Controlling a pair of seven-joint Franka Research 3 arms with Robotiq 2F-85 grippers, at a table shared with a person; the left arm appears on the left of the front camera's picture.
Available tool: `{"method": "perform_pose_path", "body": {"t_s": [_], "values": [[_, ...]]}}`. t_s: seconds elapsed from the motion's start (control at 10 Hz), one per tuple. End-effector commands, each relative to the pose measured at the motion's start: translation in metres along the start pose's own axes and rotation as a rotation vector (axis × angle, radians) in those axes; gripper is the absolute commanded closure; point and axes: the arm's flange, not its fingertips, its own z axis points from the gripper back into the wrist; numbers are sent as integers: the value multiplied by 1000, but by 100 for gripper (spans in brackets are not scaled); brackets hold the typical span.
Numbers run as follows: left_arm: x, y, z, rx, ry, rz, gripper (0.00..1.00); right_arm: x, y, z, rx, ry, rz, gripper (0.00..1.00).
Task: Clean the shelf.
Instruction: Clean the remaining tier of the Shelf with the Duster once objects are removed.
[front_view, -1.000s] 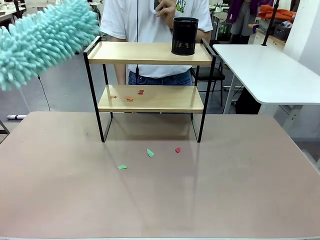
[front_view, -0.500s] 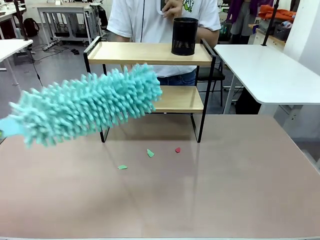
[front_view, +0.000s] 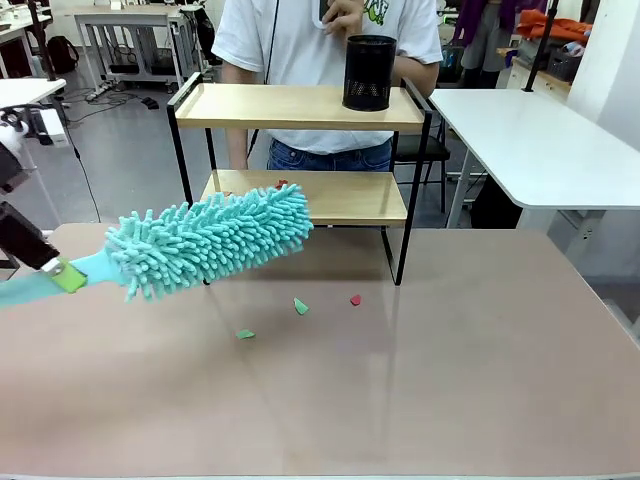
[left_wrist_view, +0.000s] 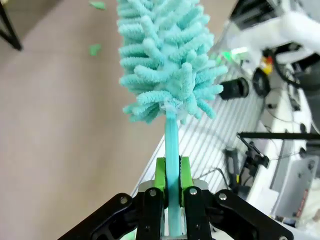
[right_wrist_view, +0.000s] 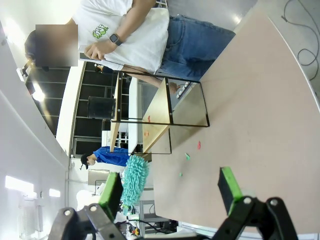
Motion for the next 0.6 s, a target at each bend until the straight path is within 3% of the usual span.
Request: {"method": "perform_pose_path", "body": {"t_s": [0.0, 0.5], "values": [[9, 3, -11, 60, -54, 75, 88, 2, 1, -2, 26, -8, 24, 0], [24, 1, -7, 163, -283, 189, 88, 2, 1, -2, 26, -8, 24, 0]]}}
